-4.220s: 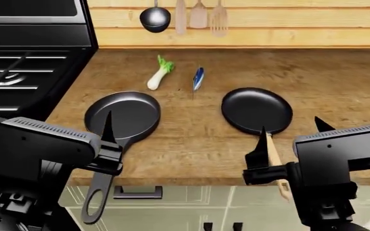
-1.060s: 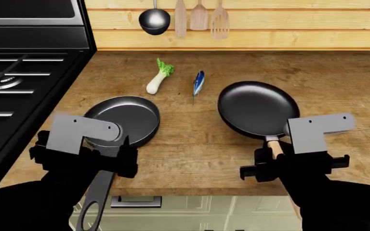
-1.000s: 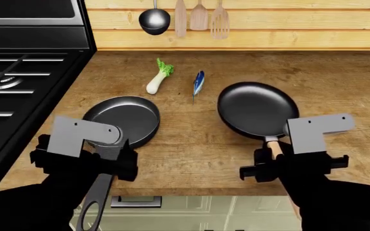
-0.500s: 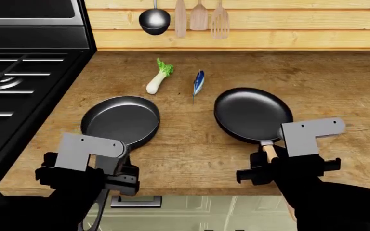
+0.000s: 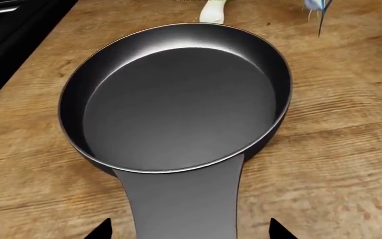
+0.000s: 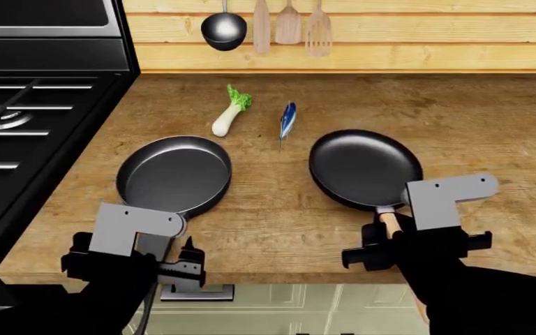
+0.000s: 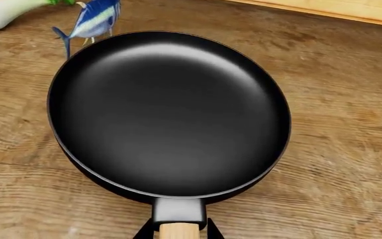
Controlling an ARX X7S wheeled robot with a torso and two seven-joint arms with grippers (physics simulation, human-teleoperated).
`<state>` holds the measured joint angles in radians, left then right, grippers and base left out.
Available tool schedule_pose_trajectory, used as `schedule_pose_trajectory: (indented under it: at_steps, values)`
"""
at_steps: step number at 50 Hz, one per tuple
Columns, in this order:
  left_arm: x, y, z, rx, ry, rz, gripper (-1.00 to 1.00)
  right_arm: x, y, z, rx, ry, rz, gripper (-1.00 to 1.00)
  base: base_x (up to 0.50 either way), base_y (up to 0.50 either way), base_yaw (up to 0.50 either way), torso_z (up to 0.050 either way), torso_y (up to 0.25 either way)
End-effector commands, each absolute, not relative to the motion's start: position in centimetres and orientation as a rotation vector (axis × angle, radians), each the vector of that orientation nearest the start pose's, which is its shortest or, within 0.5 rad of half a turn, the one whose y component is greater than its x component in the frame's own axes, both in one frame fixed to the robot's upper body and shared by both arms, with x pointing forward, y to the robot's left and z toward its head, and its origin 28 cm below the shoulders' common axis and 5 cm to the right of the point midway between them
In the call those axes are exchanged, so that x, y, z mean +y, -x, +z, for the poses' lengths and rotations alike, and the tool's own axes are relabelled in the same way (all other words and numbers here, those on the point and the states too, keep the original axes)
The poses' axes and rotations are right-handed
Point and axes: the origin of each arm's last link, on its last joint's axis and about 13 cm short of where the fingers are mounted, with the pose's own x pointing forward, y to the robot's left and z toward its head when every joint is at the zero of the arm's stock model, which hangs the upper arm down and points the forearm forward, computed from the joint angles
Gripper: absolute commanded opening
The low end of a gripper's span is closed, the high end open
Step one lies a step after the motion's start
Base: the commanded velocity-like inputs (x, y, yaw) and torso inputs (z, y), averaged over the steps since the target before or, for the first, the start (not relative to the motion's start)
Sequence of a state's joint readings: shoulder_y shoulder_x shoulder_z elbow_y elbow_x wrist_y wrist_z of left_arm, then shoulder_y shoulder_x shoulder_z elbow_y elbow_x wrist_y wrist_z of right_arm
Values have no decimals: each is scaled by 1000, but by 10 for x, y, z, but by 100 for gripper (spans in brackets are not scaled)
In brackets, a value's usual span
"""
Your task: Place both pans onto different burners. Then place the celery and the fish on different pans.
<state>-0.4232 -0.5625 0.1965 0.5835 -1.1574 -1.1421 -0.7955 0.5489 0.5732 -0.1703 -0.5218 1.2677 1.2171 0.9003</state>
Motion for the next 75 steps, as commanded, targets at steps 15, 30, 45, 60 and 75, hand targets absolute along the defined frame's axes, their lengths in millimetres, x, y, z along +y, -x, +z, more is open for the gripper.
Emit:
schedule_pose_trajectory:
  at_steps: [15, 30, 45, 60, 75]
  values:
    - [226, -209, 137, 451, -116, -71, 100, -126, -226, 179, 335, 144, -31, -100, 1, 0, 0, 0, 0]
    - [228, -208, 143, 415, -101, -58, -100, -126, -225, 178, 336, 143, -27, -100, 1, 0, -1, 0, 1]
    - [236, -204, 189, 183, -121, -32, -100, -123, -216, 183, 247, 137, -8, -100, 0, 0, 0, 1, 4]
    - [234, -198, 209, 104, -132, -48, -100, -119, -210, 191, 206, 165, 8, -100, 0, 0, 0, 1, 4]
    - [235, -199, 209, 92, -128, -46, -100, -116, -209, 194, 175, 203, 11, -100, 0, 265, 0, 1, 4]
